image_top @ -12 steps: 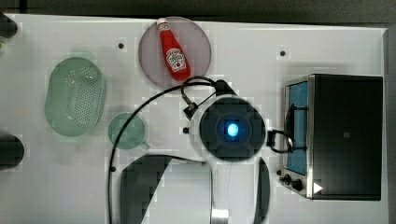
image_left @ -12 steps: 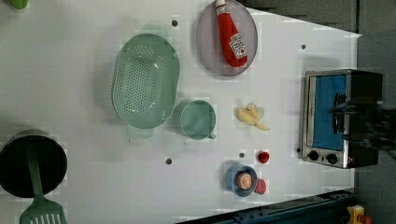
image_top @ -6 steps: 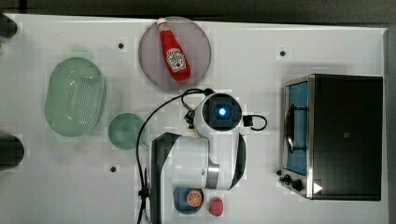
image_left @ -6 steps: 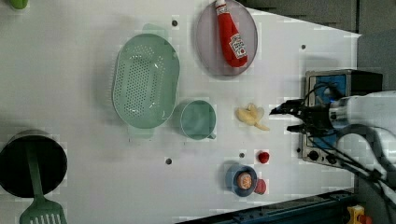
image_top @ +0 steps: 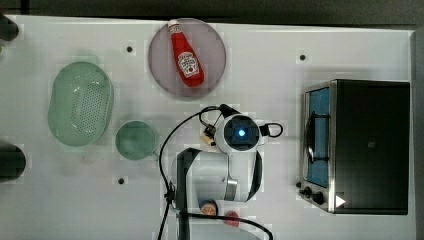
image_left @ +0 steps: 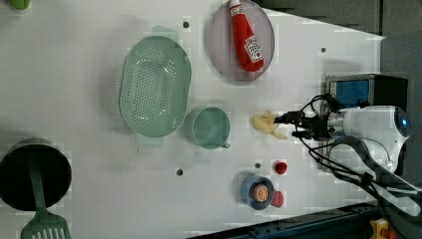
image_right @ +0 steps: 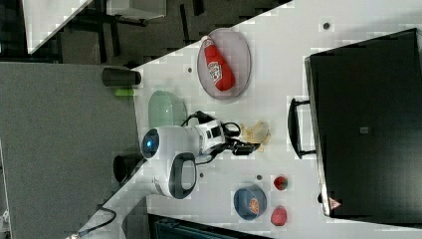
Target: Pick Banana and place it in mug.
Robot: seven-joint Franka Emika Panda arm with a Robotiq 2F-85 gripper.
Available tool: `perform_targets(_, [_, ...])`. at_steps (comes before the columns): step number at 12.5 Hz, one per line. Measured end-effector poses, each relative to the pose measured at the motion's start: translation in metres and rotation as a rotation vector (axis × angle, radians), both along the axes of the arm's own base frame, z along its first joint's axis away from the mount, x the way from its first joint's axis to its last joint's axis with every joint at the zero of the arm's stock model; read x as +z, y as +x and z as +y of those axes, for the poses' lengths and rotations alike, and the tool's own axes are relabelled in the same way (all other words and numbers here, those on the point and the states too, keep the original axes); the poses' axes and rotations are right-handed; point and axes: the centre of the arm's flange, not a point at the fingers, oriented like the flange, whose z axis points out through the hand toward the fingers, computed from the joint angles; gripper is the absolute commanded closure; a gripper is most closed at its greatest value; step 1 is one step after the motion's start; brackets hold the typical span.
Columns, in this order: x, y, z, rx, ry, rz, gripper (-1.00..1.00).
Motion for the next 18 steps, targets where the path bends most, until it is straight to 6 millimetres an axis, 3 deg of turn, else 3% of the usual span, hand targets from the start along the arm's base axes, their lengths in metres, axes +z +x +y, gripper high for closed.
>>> perform_targets(3, [-0.027,-0.004,0.009,0.02,0.012,-0.016,-0.98])
perform_targets(7, [-0.067,-0.017,0.017,0.055,0.017,0.006,-0.01])
perform_targets(9, [-0.057,-0.012,0.02,0.074,0.013,-0.031,0.42])
perform_targets(12, [-0.043,-0.009,0.021,0.058,0.013,-0.056,0.42])
perform_targets(15, [0.005,-0.013,0.009,0.04,0.01,-0.014,0.42])
perform_targets(16, [0.032,-0.008,0.007,0.035,0.014,0.004,0.42])
perform_targets(18, [0.113,0.006,0.002,0.036,0.01,0.019,0.42])
